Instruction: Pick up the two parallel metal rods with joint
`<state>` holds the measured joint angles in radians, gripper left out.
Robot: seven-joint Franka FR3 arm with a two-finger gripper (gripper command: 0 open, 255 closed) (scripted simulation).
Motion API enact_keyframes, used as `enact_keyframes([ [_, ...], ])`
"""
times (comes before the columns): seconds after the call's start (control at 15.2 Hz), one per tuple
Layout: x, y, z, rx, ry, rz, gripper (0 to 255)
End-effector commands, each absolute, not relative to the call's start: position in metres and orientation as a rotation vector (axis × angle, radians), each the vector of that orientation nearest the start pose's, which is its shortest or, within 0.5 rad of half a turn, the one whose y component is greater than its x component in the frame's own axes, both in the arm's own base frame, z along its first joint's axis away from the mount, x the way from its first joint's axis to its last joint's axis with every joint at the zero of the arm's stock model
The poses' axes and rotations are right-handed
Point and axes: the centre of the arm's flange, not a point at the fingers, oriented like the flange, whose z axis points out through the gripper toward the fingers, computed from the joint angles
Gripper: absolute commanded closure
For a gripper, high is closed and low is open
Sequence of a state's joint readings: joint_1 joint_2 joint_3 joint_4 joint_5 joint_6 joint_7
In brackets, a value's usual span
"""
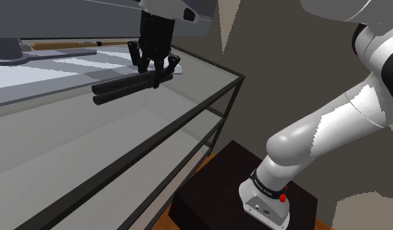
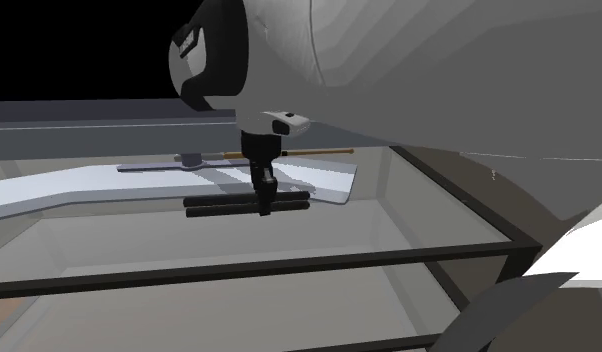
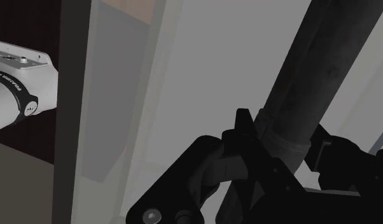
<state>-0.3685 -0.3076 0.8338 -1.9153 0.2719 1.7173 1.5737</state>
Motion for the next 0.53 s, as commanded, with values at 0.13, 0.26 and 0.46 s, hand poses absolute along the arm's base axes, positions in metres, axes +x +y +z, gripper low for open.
enact_keyframes([
  [0.13, 0.413, 0.284, 0.584, -2.589, 1.713, 0.043, 255],
  [0.26, 0.413, 0.284, 0.595, -2.589, 1.713, 0.043, 255],
  [0.46, 0.413, 0.284, 0.61, -2.589, 1.713, 0.043, 255],
])
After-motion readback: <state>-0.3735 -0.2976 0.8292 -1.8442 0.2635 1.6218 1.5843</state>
